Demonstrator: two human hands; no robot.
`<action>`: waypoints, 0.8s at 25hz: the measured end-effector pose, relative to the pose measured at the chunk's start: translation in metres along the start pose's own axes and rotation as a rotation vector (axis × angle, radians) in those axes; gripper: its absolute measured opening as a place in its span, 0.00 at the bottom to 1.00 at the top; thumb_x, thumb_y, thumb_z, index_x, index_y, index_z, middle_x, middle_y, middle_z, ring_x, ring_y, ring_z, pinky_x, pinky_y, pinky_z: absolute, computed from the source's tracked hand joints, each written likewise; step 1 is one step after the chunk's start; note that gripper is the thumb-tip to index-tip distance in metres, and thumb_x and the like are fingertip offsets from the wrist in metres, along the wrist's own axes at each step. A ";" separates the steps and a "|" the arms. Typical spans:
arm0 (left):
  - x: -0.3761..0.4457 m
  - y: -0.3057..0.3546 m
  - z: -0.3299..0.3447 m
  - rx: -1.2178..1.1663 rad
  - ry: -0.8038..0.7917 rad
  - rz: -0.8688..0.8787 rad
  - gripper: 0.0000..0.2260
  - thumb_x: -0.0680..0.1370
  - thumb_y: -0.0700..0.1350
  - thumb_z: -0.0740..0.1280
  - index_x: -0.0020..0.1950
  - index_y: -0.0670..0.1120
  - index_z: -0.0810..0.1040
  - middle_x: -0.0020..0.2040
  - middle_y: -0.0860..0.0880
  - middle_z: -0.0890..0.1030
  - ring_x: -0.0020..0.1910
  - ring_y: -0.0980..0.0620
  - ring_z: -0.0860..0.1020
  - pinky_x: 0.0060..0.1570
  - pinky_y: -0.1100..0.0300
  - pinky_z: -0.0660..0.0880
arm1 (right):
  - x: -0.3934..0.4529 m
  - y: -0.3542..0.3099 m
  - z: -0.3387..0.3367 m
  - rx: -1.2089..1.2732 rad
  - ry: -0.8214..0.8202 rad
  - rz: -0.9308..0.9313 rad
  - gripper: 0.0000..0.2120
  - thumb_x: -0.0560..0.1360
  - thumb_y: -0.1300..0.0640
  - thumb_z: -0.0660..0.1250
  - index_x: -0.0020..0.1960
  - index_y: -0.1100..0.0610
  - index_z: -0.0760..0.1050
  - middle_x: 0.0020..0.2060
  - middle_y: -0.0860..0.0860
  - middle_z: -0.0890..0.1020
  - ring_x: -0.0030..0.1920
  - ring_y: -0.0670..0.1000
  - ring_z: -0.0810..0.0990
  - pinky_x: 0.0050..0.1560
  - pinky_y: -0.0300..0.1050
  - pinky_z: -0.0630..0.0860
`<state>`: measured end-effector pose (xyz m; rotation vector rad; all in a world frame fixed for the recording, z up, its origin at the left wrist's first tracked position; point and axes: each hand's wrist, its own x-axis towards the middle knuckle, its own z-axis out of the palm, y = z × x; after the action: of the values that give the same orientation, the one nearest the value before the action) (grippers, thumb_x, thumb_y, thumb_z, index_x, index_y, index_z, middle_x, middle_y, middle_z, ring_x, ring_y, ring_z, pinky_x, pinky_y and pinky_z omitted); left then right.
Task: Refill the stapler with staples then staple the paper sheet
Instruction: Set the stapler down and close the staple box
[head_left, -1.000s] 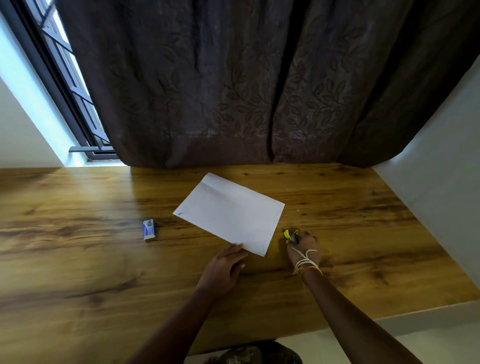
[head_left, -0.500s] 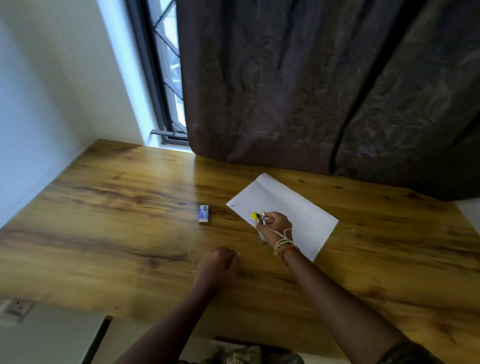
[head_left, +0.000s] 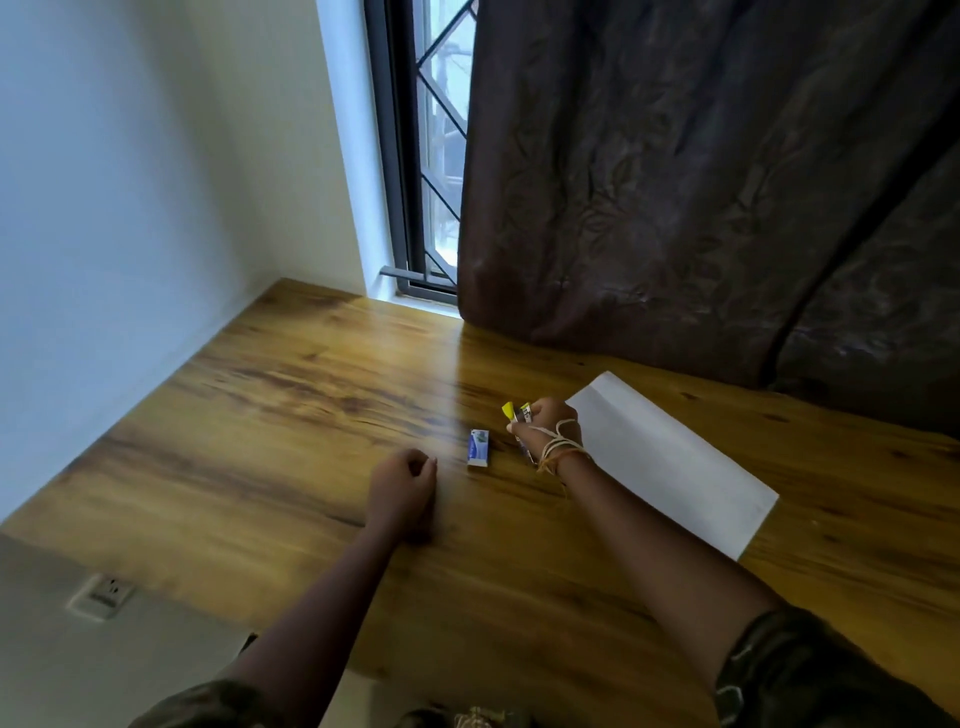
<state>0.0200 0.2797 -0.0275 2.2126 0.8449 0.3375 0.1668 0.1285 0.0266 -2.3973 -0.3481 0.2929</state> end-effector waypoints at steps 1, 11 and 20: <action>0.006 -0.001 0.000 0.023 0.003 0.013 0.05 0.76 0.46 0.68 0.43 0.46 0.81 0.38 0.50 0.81 0.38 0.51 0.79 0.35 0.60 0.68 | 0.009 -0.007 0.003 -0.027 -0.005 -0.004 0.12 0.69 0.53 0.74 0.45 0.61 0.79 0.40 0.56 0.83 0.42 0.55 0.80 0.38 0.42 0.71; 0.028 -0.030 0.013 0.473 0.089 0.300 0.18 0.78 0.57 0.54 0.68 0.62 0.68 0.71 0.51 0.71 0.67 0.49 0.70 0.57 0.48 0.68 | 0.053 -0.023 0.022 -0.263 0.002 0.006 0.20 0.72 0.52 0.71 0.58 0.62 0.74 0.56 0.61 0.79 0.56 0.61 0.78 0.51 0.53 0.77; 0.044 -0.012 0.016 0.172 0.067 0.197 0.14 0.77 0.49 0.63 0.62 0.58 0.77 0.68 0.54 0.75 0.66 0.54 0.72 0.65 0.51 0.69 | -0.019 -0.009 0.062 -0.247 -0.073 -0.171 0.25 0.68 0.44 0.72 0.57 0.57 0.69 0.53 0.56 0.76 0.52 0.55 0.77 0.48 0.51 0.80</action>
<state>0.0553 0.3065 -0.0476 2.4651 0.7146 0.4502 0.1291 0.1663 -0.0110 -2.5806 -0.6529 0.2732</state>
